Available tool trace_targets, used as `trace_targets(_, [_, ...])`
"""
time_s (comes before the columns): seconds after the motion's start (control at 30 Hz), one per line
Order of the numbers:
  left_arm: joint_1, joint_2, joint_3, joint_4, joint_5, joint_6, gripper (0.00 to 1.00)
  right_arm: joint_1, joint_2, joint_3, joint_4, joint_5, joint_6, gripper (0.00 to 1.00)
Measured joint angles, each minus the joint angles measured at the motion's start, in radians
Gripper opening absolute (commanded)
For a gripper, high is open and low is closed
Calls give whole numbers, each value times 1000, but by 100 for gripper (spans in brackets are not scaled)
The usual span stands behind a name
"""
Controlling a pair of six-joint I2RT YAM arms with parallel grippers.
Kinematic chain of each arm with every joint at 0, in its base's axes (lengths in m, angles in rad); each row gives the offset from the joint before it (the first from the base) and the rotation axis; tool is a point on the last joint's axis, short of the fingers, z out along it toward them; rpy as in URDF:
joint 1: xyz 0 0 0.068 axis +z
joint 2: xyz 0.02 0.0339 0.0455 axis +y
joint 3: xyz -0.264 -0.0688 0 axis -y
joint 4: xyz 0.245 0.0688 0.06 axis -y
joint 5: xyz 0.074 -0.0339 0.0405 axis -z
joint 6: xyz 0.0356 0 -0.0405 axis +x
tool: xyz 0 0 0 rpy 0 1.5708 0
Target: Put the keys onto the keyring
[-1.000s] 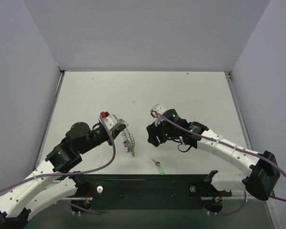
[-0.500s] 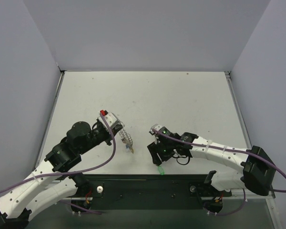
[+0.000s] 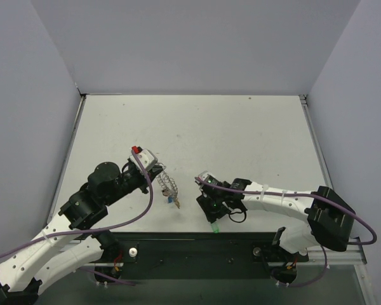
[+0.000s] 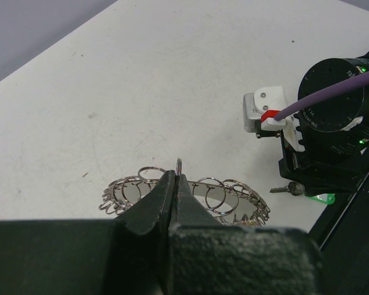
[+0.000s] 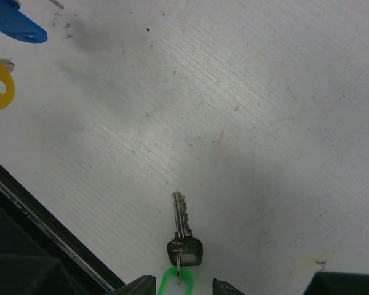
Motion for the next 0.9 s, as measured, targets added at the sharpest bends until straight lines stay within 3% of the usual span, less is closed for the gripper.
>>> trace_targets(0.67, [6,-1,0,0,0,-4,0,0,86,0,50,-13,12,26])
trace_targets(0.9, [6,-2,0,0,0,-4,0,0,99,0,50,-21,10,18])
